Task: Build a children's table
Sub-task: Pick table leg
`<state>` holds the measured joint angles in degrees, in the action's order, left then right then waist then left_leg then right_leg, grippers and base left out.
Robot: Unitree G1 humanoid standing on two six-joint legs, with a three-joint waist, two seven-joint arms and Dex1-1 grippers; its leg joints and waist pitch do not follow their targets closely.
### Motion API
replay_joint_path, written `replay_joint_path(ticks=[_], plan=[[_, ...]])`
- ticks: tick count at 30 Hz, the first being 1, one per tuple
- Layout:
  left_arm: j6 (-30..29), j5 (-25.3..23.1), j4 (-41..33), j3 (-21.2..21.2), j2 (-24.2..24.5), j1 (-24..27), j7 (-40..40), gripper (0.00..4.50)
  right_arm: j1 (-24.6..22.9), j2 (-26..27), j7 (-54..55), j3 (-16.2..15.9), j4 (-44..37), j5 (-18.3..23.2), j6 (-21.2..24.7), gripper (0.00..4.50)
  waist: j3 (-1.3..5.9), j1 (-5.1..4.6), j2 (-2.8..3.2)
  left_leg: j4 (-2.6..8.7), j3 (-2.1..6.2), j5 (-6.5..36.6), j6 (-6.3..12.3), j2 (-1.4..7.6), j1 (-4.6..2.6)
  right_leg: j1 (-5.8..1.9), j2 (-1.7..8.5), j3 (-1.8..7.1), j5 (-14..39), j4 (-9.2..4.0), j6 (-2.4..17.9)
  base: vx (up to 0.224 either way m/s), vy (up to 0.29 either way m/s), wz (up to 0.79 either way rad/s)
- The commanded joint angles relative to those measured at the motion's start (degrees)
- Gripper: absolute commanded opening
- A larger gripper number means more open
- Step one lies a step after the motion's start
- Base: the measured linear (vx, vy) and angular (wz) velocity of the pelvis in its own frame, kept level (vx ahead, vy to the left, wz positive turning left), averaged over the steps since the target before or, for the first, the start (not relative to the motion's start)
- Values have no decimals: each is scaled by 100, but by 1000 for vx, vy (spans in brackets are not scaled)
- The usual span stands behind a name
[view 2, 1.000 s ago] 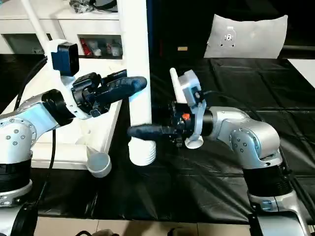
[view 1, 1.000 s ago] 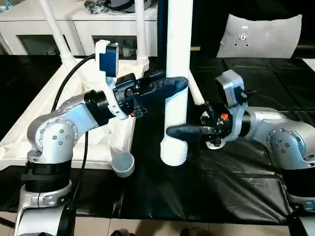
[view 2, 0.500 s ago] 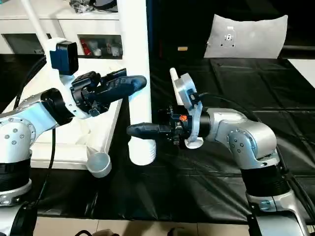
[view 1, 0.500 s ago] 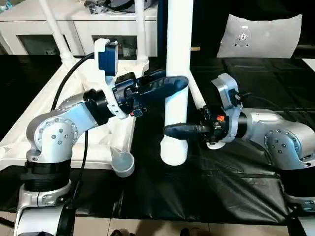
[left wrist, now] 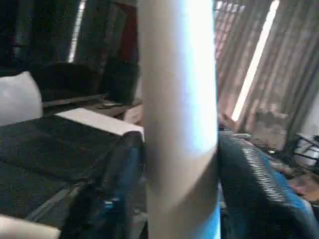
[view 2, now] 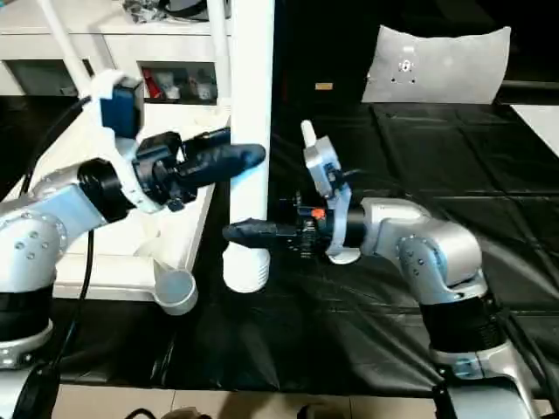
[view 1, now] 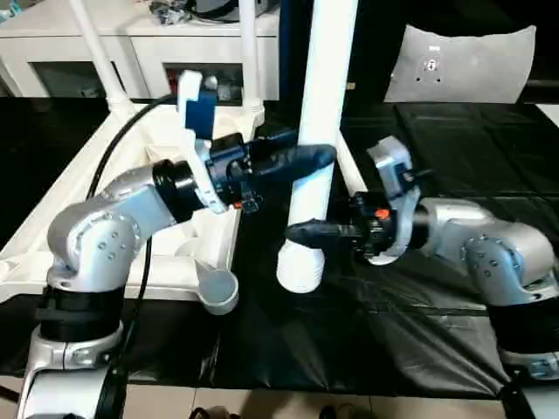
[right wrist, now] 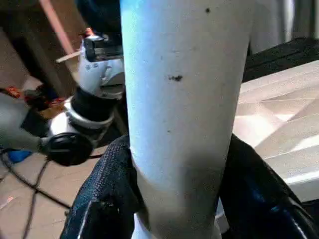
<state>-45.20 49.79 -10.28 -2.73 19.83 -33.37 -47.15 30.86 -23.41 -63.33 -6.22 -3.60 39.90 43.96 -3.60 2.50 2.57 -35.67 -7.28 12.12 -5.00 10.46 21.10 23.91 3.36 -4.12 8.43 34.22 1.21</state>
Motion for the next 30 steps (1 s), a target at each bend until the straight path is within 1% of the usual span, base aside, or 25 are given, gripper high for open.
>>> replay_joint_path(ticks=[1,2,4,5,6,7,8,9,10,11,13,14,15,16,17,18,20,21,22,25,26,27,28,29,30], plan=[[-59,-44,-57,-9,31,119,78,282,-57,42,116,-82,-28,-158,-263,189,401,7,-82,384,-93,491,251,91,39,-370,318,194,2496,-468,592,0,0,0],[-36,-45,-57,-15,30,135,89,294,-73,48,133,-98,-24,-198,-292,189,402,2,-82,385,-90,487,245,91,41,-374,315,193,2484,-460,597,0,0,0],[-13,-52,-45,-30,64,200,79,304,-123,66,181,-139,-8,-292,-367,189,400,-5,-74,393,-85,525,256,95,38,-376,308,195,2426,-461,621,0,0,0],[12,-76,-36,-31,87,246,62,313,-145,84,246,-166,22,-393,-453,189,398,-6,-82,394,-86,544,260,95,37,-370,315,197,2442,-459,625,0,0,0],[94,-168,-29,-29,101,296,88,313,-170,116,315,-196,57,-523,-586,189,398,-10,-73,397,-81,552,254,96,41,-370,319,194,2457,-459,626,0,0,0],[153,-234,-26,-25,106,326,111,339,-185,137,360,-215,80,-609,-678,189,387,-17,-75,401,-85,582,248,96,42,-366,317,194,2504,-472,613,0,0,0],[344,-468,-62,-17,74,406,311,345,-207,269,619,-225,127,-810,-898,189,379,-25,-65,408,-77,622,234,104,45,-363,325,193,2563,-479,583,0,0,0],[344,-468,-62,-17,74,406,311,347,-207,269,619,-225,127,-810,-898,189,372,-40,-67,408,-83,661,215,105,44,-351,324,194,2613,-485,565,0,0,0],[573,-763,-114,39,31,464,535,352,-227,378,772,-220,132,-906,-1058,189,376,-49,-62,419,-71,706,211,105,41,-363,324,190,2672,-499,511,0,0,0],[660,-884,-171,90,-2,516,634,366,-225,471,927,-195,165,-967,-1155,189,370,-62,-56,419,-72,705,202,105,39,-351,319,193,2661,-496,506,0,0,0],[807,-1169,-386,258,-98,670,915,378,-202,675,1289,-139,258,-1124,-1381,189,367,-79,-53,431,-67,751,197,116,39,-353,328,199,2615,-491,533,0,0,0],[814,-1200,-422,280,-117,693,967,378,-199,700,1331,-136,269,-1150,-1414,189,371,-78,-51,432,-65,748,191,126,39,-353,333,202,2565,-479,551,0,0,0],[897,-1418,-513,403,-166,768,1178,353,-189,769,1447,-129,303,-1213,-1479,189,367,-82,-56,431,-71,741,201,120,39,-350,326,203,2554,-490,549,0,0,0],[944,-1555,-535,452,-237,808,1378,341,-184,806,1515,-131,324,-1251,-1509,189,365,-83,-57,431,-69,723,217,124,44,-356,322,207,2444,-467,576,0,0,0],[1012,-1681,-541,485,-325,848,1569,337,-185,841,1566,-147,349,-1298,-1543,189,358,-86,-57,437,-69,747,225,128,47,-352,323,210,2460,-477,582,0,0,0],[1112,-1849,-558,561,-370,881,1703,342,-191,867,1593,-164,364,-1332,-1574,189,359,-89,-58,427,-77,796,233,118,43,-348,315,203,2504,-492,576,0,0,0],[1210,-2000,-566,628,-416,911,1805,337,-200,899,1617,-175,386,-1377,-1630,189,359,-79,-58,436,-69,818,236,115,44,-352,320,205,2568,-498,552,0,0,0],[1442,-2334,-544,757,-522,963,2033,337,-205,964,1698,-178,440,-1450,-1721,189,347,-88,-84,440,-69,828,247,116,59,-350,320,206,2570,-508,528,0,0,0],[1528,-2442,-522,771,-614,981,2178,305,-200,990,1742,-173,467,-1477,-1750,189,349,-93,-74,438,-66,852,246,122,54,-345,326,205,2604,-511,503,0,0,0],[1653,-2596,-524,777,-762,1009,2408,303,-196,1022,1811,-166,509,-1521,-1810,189,351,-95,-85,436,-68,860,244,122,56,-348,332,207,2585,-515,513,0,0,0],[1675,-2627,-537,783,-802,1018,2471,273,-192,1023,1831,-165,526,-1535,-1833,189,350,-94,-81,440,-65,869,251,125,56,-344,330,207,2575,-513,524,0,0,0],[1685,-2652,-552,797,-833,1027,2518,273,-185,1026,1851,-161,546,-1547,-1850,189,349,-99,-100,436,-66,851,254,122,63,-347,327,209,2523,-508,532,0,0,0],[1703,-2687,-567,839,-838,1039,2537,259,-174,1032,1866,-155,572,-1565,-1869,189,343,-98,-94,441,-64,854,251,123,61,-345,326,208,2515,-505,541,0,0,0],[1714,-2714,-577,871,-839,1054,2546,259,-167,1037,1874,-151,590,-1579,-1881,189,343,-100,-110,438,-67,860,266,124,59,-341,327,209,2512,-506,542,0,0,0],[1714,-2714,-577,871,-839,1054,2546,243,-167,1037,1874,-151,590,-1579,-1881,189,338,-100,-105,440,-65,848,270,125,60,-339,328,213,2493,-502,558,0,0,0]])
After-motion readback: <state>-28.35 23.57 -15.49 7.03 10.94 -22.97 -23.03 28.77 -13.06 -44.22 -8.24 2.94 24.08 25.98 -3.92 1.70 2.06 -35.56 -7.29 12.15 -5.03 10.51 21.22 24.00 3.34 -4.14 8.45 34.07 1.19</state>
